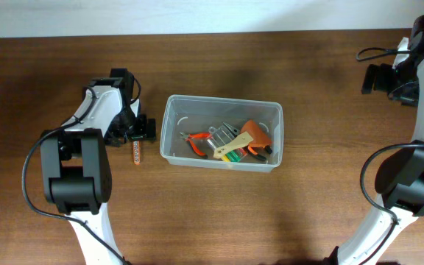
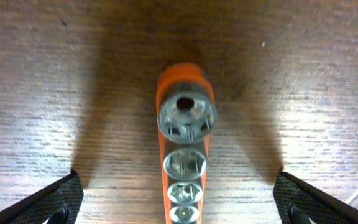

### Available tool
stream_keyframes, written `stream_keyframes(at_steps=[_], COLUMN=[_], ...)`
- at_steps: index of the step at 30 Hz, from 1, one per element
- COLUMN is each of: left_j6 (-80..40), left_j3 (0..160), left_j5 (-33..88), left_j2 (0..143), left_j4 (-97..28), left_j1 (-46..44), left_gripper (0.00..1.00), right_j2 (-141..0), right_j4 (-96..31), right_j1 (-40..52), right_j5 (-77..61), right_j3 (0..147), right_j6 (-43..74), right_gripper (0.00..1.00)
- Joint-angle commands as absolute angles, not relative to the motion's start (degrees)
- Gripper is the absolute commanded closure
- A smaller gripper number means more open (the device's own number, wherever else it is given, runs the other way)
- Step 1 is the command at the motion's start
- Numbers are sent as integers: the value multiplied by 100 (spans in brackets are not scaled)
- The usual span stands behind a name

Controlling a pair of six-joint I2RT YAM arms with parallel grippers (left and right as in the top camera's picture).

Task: Pack container
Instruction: 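Lower the left gripper and grasp the orange socket strip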

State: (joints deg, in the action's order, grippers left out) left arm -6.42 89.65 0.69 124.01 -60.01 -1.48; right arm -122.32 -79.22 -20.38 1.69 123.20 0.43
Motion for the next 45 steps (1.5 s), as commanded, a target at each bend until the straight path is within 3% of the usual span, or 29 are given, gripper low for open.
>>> stream_keyframes(at_steps=[1, 23, 45], left_j6=[-572, -615, -569], left_j3=[8746, 8101, 7695], left_j5=[386, 325, 325], left_j2=[12315, 11924, 11922], left_j4=[-6027, -4993, -4965], left_j1=[-132, -84, -21], left_gripper=[0, 3, 4], right_j2=[-12230, -12230, -12230], right_j4=[-7922, -7922, -7922], right_j1=[-2029, -2029, -2029], right_j5=[202, 202, 202], right_j3=[12289, 12289, 12289], right_j6=[93, 93, 93], right_gripper=[1, 1, 1])
